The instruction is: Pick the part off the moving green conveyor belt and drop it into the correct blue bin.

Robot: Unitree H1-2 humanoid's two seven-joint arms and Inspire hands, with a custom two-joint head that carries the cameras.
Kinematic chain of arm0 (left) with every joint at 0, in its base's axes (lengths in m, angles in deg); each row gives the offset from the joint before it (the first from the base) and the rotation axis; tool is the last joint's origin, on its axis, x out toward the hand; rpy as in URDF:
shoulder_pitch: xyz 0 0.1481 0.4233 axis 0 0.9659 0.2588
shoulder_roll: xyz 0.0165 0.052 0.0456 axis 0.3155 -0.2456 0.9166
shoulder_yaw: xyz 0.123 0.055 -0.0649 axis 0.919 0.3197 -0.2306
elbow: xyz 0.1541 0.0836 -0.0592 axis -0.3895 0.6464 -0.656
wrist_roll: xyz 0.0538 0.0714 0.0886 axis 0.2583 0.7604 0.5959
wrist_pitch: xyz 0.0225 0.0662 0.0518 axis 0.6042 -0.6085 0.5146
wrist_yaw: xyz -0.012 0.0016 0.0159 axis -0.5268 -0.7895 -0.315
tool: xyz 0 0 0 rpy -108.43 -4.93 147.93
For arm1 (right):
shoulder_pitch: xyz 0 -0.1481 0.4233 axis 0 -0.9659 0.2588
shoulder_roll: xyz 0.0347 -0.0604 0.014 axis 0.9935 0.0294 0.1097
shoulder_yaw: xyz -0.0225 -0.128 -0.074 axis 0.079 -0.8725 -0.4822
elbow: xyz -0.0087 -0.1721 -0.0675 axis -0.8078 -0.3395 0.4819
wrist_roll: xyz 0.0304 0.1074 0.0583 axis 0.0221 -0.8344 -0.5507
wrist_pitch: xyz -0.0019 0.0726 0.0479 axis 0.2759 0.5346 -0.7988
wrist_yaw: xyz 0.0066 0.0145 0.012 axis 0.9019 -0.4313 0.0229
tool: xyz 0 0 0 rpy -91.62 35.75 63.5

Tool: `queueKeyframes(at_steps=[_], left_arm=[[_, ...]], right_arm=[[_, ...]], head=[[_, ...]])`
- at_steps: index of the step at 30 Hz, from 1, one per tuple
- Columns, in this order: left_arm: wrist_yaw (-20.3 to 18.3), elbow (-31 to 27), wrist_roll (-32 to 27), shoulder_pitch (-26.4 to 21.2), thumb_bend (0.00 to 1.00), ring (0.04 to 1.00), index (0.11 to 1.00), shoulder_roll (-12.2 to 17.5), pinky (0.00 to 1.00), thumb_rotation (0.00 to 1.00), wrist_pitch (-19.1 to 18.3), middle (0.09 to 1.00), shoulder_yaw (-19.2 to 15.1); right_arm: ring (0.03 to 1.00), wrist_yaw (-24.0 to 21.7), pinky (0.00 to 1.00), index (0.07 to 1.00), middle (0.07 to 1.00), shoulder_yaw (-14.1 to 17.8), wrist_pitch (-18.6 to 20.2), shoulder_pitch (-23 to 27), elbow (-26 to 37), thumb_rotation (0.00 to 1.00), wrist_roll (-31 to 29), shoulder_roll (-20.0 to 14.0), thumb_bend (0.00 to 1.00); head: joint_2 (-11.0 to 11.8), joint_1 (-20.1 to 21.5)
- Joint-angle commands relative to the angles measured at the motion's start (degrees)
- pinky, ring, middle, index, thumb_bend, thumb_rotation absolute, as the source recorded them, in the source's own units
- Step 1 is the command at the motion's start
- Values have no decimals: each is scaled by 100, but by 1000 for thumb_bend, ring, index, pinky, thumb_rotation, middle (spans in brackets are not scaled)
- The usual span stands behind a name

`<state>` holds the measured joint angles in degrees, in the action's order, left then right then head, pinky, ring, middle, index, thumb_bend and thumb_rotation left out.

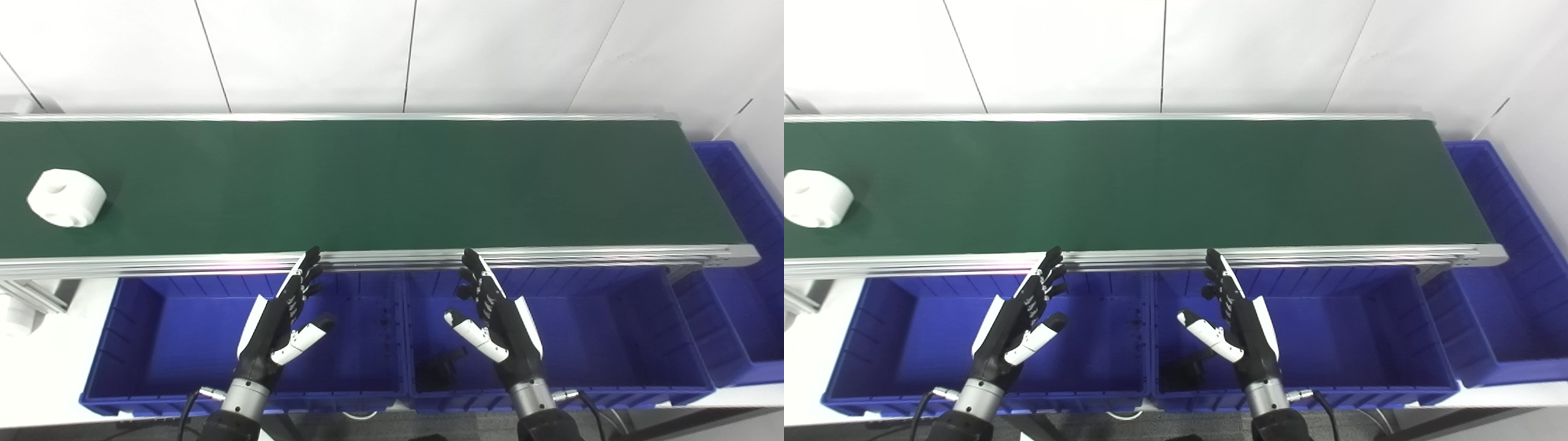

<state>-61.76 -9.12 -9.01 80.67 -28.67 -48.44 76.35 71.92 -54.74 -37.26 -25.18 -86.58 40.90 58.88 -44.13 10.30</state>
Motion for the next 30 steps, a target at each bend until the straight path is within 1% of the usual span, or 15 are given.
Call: queueKeyframes(at_steps=[1, 4, 6, 7, 8, 10, 13, 15, 19, 22, 23, 24, 25, 27, 30], left_arm=[[53, 1, 32, -60, 676, 942, 952, -23, 874, 703, 279, 977, 21], [58, 114, 41, -54, 666, 942, 957, -48, 874, 692, 385, 980, 37], [71, 169, 61, -44, 662, 944, 959, -61, 876, 689, 416, 983, 48], [70, 192, 60, -36, 664, 948, 959, -64, 877, 692, 430, 984, 53], [67, 231, 65, -39, 670, 954, 958, -62, 882, 697, 462, 984, 57], [76, 346, 60, -66, 666, 954, 956, -74, 884, 702, 589, 985, 53], [111, 458, 74, -85, 659, 952, 955, -105, 885, 696, 676, 984, 42], [125, 470, 110, -78, 652, 947, 957, -107, 880, 702, 693, 982, 44], [128, 530, 132, -97, 651, 949, 962, -89, 880, 711, 724, 984, 59], [145, 575, 133, -97, 653, 948, 961, -98, 880, 712, 746, 983, 59], [162, 603, 132, -98, 653, 946, 960, -103, 879, 711, 760, 983, 62], [176, 622, 132, -100, 653, 945, 959, -105, 879, 707, 769, 982, 66], [187, 649, 130, -105, 652, 945, 958, -101, 879, 706, 776, 982, 77], [202, 676, 138, -111, 654, 948, 960, -94, 882, 709, 779, 985, 92], [217, 675, 147, -104, 651, 954, 959, -82, 883, 709, 779, 986, 105]], right_arm=[[948, -43, 914, 971, 969, -11, -444, 54, 4, 598, -7, -15, 788], [949, -103, 910, 973, 971, 0, -584, 61, -112, 597, -145, -32, 786], [960, -161, 927, 976, 978, 4, -713, 78, -214, 562, -249, -48, 770], [963, -166, 931, 978, 981, 9, -758, 81, -253, 556, -256, -51, 760], [961, -156, 931, 977, 979, 16, -780, 82, -289, 559, -242, -50, 767], [954, -124, 928, 976, 971, 19, -736, 67, -292, 583, -179, -42, 798], [958, -151, 935, 979, 975, 11, -769, 76, -351, 577, -196, -51, 795], [961, -173, 936, 981, 978, 3, -769, 81, -376, 568, -218, -54, 773], [961, -189, 937, 987, 984, 3, -791, 96, -438, 590, -185, -70, 781], [962, -210, 935, 985, 984, 15, -773, 94, -453, 586, -234, -56, 791], [963, -218, 935, 985, 985, 12, -772, 89, -459, 585, -230, -58, 792], [963, -223, 936, 987, 987, 9, -775, 86, -464, 588, -222, -60, 791], [963, -267, 936, 988, 988, 6, -768, 84, -479, 590, -300, -61, 791], [975, -304, 954, 988, 993, 8, -767, 82, -502, 564, -368, -56, 789], [975, -317, 953, 987, 989, 9, -818, 75, -524, 567, -355, -60, 782]], head=[[24, -23], [193, -157], [280, -190], [280, -190], [351, -192], [419, -183], [487, -184], [525, -181], [584, -170], [625, -160], [690, -142], [690, -142], [740, -131], [775, -128], [753, -111]])
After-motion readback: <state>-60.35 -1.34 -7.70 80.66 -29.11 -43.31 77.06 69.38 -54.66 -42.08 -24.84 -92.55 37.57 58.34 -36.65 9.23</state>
